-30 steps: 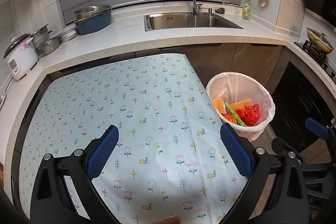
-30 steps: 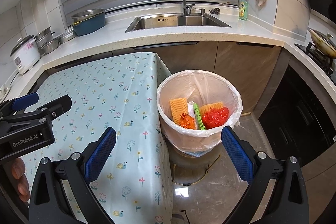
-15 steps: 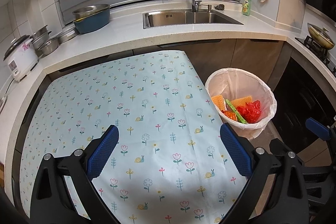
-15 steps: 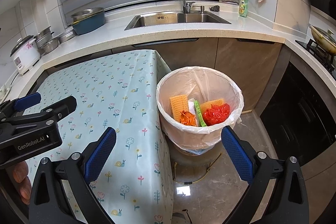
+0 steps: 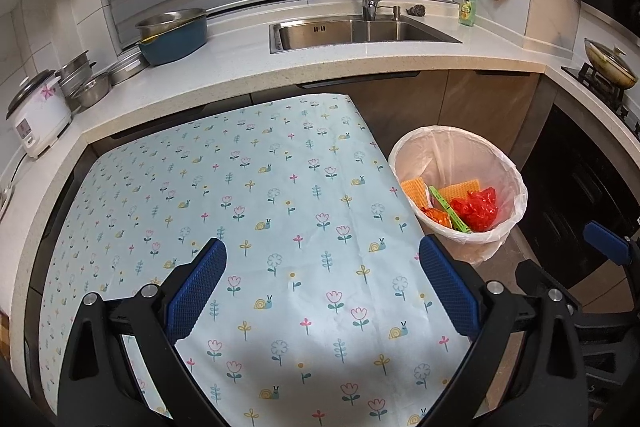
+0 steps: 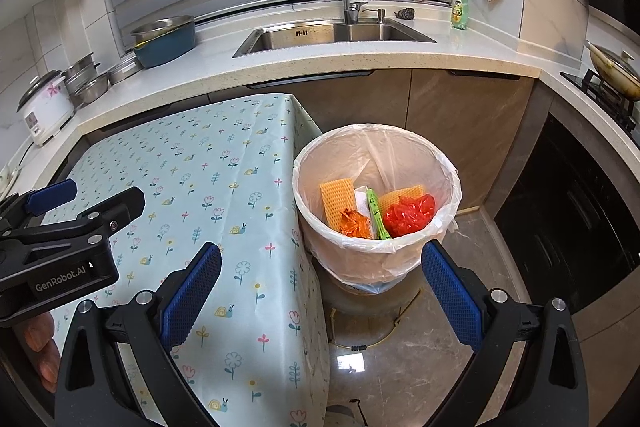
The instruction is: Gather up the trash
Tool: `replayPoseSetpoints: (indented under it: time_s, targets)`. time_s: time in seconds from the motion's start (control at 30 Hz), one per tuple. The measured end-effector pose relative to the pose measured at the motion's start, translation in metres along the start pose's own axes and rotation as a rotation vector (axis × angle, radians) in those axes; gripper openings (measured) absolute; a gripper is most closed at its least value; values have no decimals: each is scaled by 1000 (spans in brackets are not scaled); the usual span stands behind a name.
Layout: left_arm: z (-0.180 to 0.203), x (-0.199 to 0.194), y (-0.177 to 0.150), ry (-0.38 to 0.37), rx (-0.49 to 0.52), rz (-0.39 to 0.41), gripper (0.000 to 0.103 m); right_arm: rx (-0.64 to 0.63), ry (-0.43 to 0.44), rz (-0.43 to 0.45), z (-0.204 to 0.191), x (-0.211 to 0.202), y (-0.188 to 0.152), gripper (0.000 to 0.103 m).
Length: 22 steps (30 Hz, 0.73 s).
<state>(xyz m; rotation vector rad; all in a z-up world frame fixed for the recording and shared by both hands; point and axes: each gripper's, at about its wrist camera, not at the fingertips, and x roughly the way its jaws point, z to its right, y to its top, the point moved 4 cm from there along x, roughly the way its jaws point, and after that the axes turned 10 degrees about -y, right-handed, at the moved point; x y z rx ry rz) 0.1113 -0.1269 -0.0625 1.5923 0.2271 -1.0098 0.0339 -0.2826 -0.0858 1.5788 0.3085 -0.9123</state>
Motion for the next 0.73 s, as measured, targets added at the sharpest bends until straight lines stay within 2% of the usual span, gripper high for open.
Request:
replayPoseSetpoints:
  time_s: [0.73]
  targets:
    - [4, 6, -2, 1, 6, -7, 92, 20, -1, -5, 7, 3, -3, 97]
